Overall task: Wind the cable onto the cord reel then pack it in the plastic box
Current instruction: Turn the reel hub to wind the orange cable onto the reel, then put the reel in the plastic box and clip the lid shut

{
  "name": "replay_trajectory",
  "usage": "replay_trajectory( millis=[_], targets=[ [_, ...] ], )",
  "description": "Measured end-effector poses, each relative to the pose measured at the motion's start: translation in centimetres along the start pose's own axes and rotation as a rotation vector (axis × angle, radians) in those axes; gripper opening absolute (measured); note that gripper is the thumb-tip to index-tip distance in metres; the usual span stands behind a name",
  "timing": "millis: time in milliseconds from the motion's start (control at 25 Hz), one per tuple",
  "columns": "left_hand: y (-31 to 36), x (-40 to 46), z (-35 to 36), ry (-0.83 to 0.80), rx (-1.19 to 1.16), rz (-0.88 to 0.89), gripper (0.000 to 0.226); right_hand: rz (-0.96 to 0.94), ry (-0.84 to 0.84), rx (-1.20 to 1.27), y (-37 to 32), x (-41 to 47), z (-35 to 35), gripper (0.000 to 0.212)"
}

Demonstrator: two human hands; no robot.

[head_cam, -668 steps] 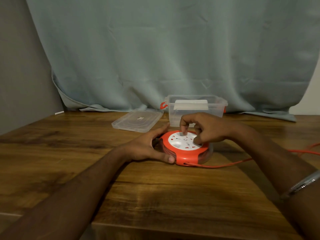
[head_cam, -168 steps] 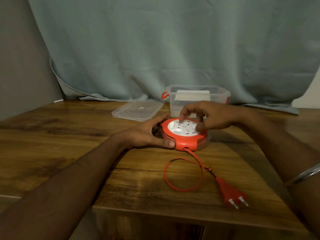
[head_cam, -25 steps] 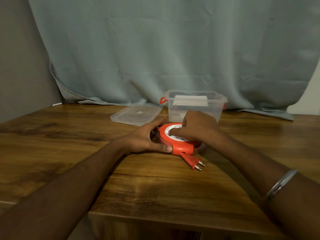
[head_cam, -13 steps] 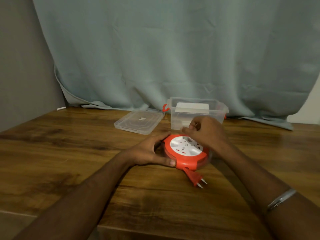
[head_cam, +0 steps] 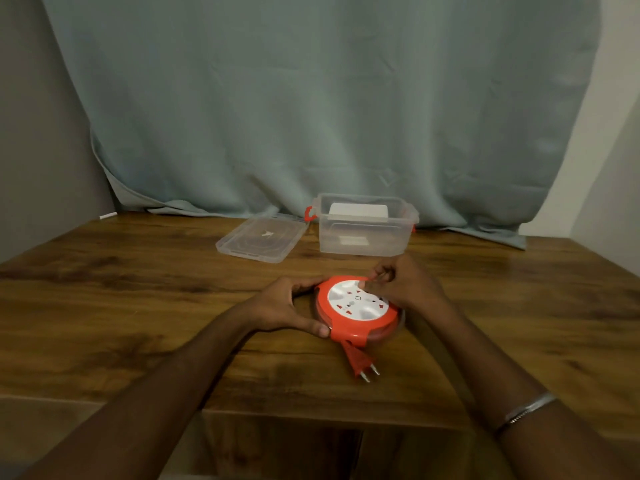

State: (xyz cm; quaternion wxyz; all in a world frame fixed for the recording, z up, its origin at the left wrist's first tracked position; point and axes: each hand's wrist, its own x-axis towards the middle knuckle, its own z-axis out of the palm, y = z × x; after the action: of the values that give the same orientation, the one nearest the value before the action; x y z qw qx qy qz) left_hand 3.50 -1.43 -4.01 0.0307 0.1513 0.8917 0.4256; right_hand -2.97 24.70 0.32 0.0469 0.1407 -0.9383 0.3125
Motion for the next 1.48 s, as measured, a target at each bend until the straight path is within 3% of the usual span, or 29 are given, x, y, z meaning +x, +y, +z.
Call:
replay_trajectory(
  millis=[400,480,560,640,720,800,880,1080,1240,1400,1480],
  targets=[
    [1.1,-3.7,1.3,-0.078,-0.038,0.079,0.110,0.007,0.015,-0.003,0.6,-4.5,-0.8,0.031],
    [1.3,-3.0,0.3,0.015,-0.130,0.027,0.117,0.002,0.114,0.161,1.0,-2.9,-1.4,0.033],
    [2.0,-0.6,-1.0,0.215,-0.243,-0.026,0.119,0.009,0.258,0.332,1.6,0.3,-2.4,0.040],
    [2.9,3.4,-2.2,0.410,-0.285,-0.070,0.103,0.064,0.346,0.434,2.3,4.4,-3.1,0.055],
    [3.0,7.4,-3.0,0.567,-0.362,-0.080,0.069,0.146,0.377,0.513,2.8,7.9,-2.9,0.067],
    [2.9,11.3,-3.1,0.620,-0.552,-0.081,0.038,0.227,0.367,0.583,3.5,10.8,-2.4,0.079],
    [2.6,13.7,-2.8,0.614,-0.622,-0.105,0.042,0.291,0.315,0.720,3.5,12.3,-1.9,0.086],
    [3.3,14.4,-1.7,0.613,-0.708,-0.142,0.062,0.322,0.340,0.878,2.8,12.5,-1.7,0.070],
    [4.4,9.8,-1.4,0.730,-0.630,-0.067,0.044,0.260,0.348,0.860,1.5,7.8,-2.8,0.071],
    [5.7,3.7,0.2,0.806,-0.528,0.007,0.074,0.224,0.306,0.882,0.6,1.8,-2.9,0.072],
    [5.7,1.4,1.5,0.795,-0.551,0.031,0.077,0.236,0.311,0.897,0.5,-0.3,-2.6,0.063]
  ],
)
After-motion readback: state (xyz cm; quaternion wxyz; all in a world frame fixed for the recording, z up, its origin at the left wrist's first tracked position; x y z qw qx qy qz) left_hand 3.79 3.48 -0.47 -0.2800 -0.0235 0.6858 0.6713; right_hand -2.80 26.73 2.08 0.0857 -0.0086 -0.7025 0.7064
